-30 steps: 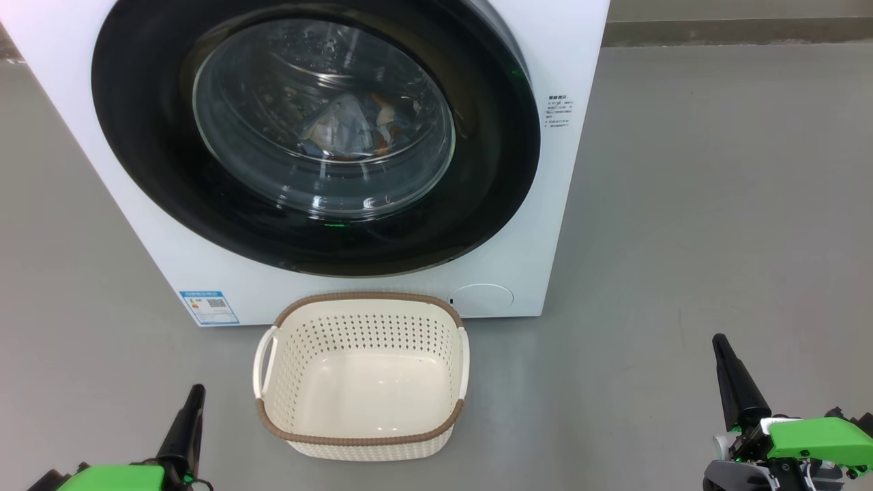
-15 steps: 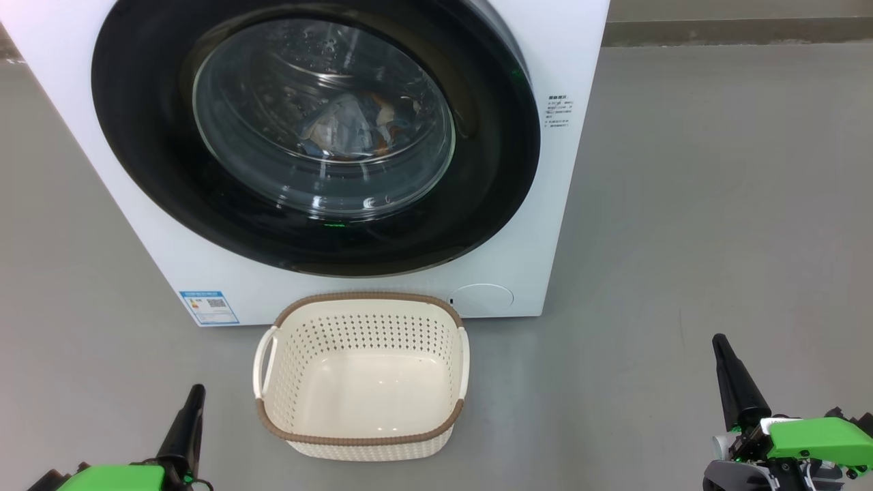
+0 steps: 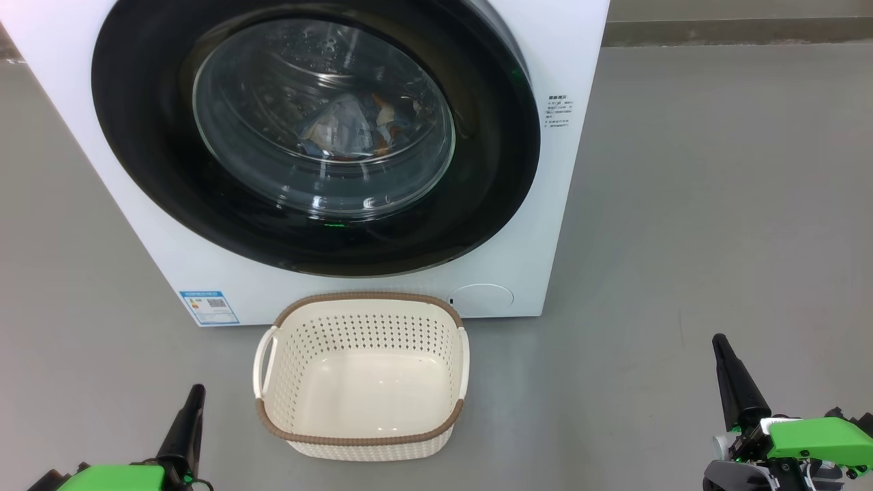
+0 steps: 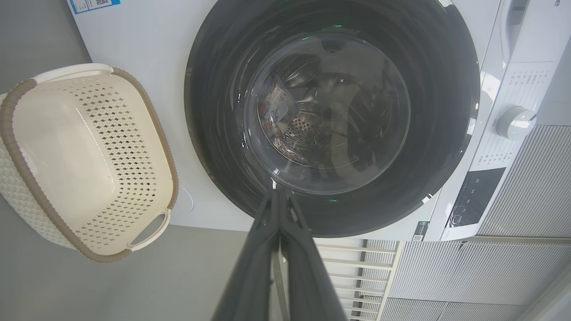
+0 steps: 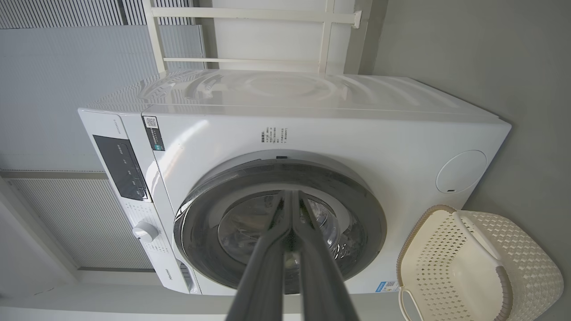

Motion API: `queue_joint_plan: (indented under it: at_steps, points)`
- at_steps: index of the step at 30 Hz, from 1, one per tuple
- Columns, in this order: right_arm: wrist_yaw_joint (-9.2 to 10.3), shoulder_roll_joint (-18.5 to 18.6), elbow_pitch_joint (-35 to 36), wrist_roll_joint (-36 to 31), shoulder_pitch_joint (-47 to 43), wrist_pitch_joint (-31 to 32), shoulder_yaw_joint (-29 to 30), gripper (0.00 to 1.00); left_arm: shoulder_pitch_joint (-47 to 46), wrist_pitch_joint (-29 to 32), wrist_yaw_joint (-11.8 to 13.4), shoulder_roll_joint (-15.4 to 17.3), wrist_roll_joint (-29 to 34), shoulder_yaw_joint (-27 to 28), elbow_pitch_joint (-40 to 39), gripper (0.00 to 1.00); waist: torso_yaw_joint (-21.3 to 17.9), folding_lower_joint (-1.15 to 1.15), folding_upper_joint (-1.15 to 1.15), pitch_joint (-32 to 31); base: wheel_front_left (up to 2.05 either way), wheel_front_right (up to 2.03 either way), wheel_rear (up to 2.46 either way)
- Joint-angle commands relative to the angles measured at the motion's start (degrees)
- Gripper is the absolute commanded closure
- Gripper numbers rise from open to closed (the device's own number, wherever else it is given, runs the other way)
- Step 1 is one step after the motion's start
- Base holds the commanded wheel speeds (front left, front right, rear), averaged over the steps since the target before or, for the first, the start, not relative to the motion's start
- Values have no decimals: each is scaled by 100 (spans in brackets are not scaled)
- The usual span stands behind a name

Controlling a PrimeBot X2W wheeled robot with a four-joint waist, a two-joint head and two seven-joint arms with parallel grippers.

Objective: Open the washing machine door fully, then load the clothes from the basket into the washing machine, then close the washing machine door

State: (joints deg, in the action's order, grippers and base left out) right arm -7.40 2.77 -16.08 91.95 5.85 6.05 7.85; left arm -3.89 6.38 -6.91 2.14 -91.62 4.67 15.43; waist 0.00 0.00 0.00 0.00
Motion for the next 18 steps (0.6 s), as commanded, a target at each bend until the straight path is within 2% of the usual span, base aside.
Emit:
queue_joint_plan:
  at_steps: [1,18]
  points:
    - [-9,11,166,13,81,50,-123,100,-277,18,-55,74,-45,196,-103,100,0,0,0,0,0,0,0]
    - [-9,11,166,13,81,50,-123,100,-277,18,-55,74,-45,196,-102,100,0,0,0,0,0,0,0]
